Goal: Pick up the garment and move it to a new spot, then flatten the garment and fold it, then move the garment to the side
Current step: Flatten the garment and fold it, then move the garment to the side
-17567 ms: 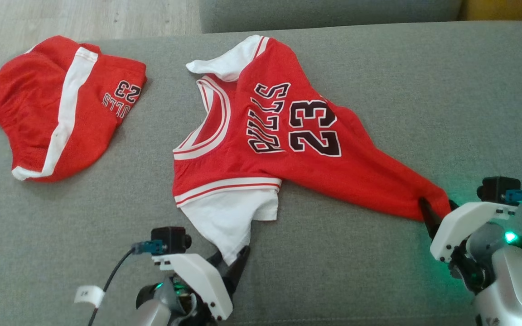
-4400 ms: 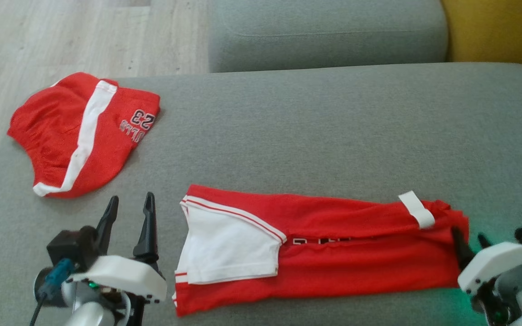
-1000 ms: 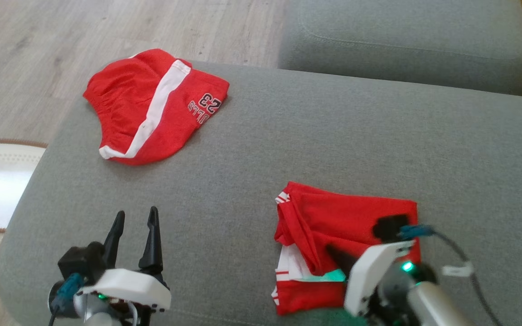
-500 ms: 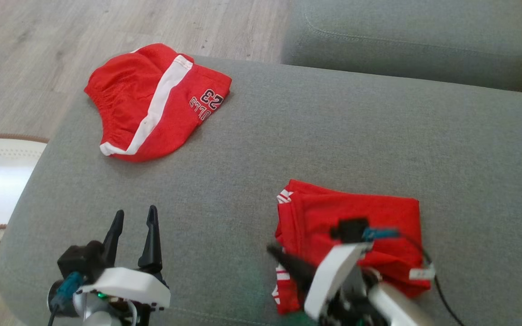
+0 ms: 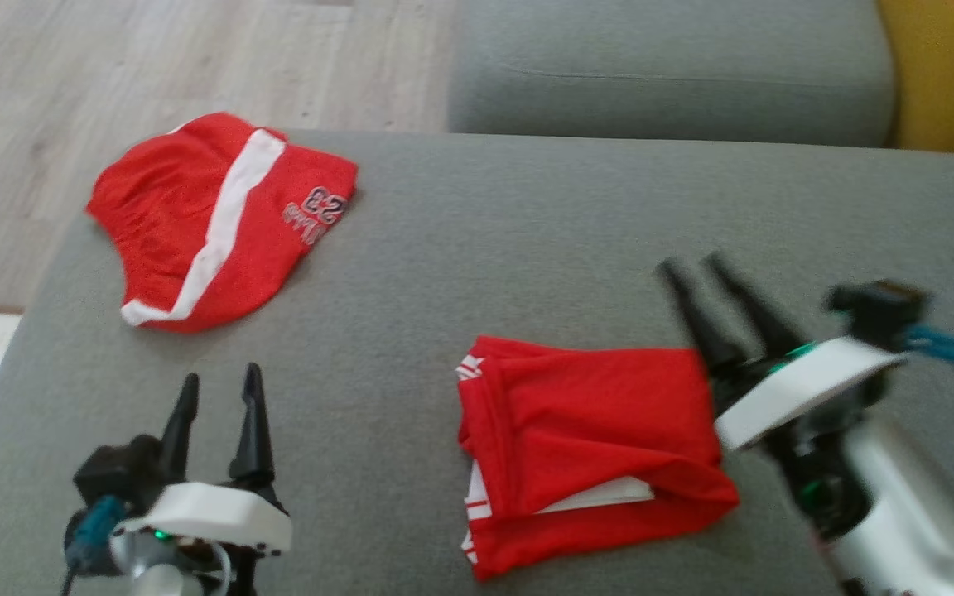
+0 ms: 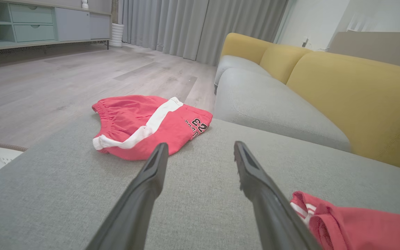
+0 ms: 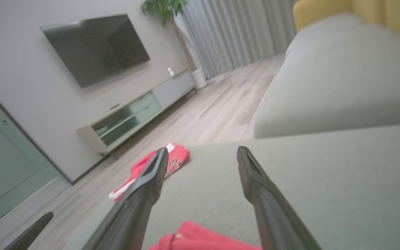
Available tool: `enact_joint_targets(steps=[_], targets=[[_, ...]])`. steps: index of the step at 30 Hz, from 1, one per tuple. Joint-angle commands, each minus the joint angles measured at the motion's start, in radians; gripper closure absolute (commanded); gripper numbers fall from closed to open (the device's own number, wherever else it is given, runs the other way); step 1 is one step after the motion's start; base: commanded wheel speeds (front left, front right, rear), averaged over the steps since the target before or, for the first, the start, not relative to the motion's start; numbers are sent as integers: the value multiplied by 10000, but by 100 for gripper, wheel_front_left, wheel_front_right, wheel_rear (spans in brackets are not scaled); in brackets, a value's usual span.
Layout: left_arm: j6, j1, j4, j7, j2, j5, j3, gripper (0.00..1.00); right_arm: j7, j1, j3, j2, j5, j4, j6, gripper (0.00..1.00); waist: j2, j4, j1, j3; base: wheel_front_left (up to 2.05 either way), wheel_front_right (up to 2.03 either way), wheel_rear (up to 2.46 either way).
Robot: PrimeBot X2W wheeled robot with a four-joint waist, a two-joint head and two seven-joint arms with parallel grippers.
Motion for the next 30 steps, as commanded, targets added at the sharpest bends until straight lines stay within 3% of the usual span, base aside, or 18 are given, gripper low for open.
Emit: enact_joint_targets(steps=[1,8,14,21,30], targets=[[21,-381,-442,-122,101,89,512,0,-256,-244,-228,-175,-274,-541,77,0,-1,-269,0,-46,0,0,0],[-88,-365,-825,-122,162,262,933,0,-1202,550,-2005,-437,-2008,-1240,77,0,-1,-819,0,-33,0,0,0],[-224,-289,-969,-122,-28,537,1100,0,-1642,1523,-3023,-39,-3511,-1037,77,0,-1,-998,0,-28,0,0,0],[-603,-239,-834,-122,-224,864,1492,0,-1717,2050,-3310,371,-4428,-355,77,0,-1,-1004,0,3,0,0,0],[-974,-346,-578,-122,-475,1146,1666,0,-754,1423,-2712,236,-3932,409,77,0,-1,-788,0,16,0,0,0]])
